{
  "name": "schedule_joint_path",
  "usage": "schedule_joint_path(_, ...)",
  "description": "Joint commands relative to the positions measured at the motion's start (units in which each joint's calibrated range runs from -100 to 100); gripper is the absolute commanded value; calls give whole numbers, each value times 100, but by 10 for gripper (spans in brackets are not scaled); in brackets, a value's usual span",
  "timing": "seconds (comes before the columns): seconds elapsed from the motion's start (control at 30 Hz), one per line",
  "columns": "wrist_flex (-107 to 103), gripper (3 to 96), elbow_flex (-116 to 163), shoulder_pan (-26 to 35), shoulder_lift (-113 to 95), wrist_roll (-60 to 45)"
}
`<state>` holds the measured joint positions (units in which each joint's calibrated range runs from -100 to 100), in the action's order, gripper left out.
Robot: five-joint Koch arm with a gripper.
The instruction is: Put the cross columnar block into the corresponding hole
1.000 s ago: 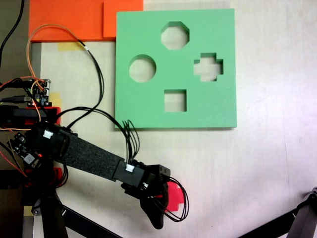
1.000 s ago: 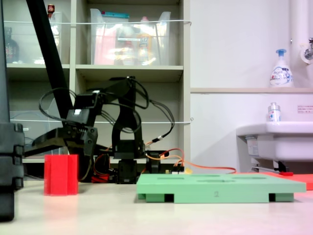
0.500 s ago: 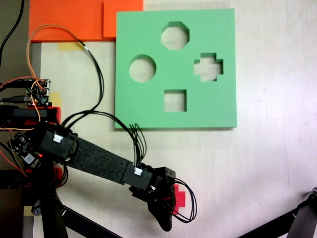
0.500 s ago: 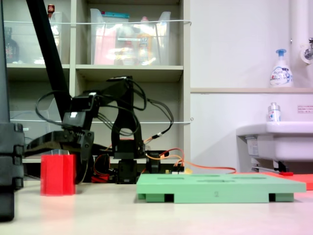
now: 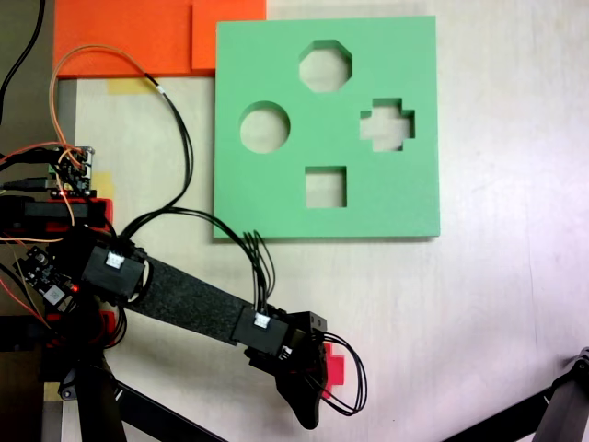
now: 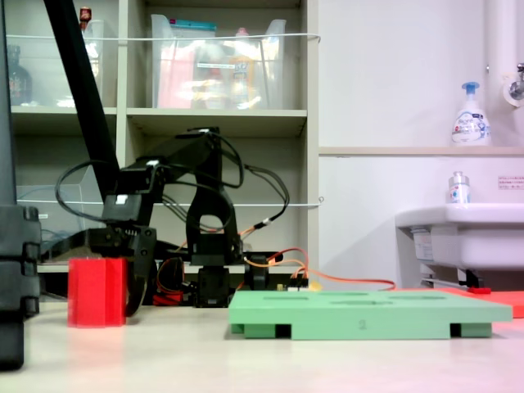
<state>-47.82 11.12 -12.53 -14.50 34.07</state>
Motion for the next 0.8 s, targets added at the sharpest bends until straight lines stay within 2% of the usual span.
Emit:
schedule_joint_path(0.03,252,934,-265,0,53,0)
schedule_joint_path(0.1,252,902,-275,0,53,0)
schedule_joint_path(0.27,175,556,-255,-34,-254,0)
schedule_joint_path(0.33,117,497,-255,-39,-394,0)
schedule_joint_path(0.4,107,470,-255,-39,-449,0)
schedule_joint_path(0.8,-105,454,-265,-34,-729,5)
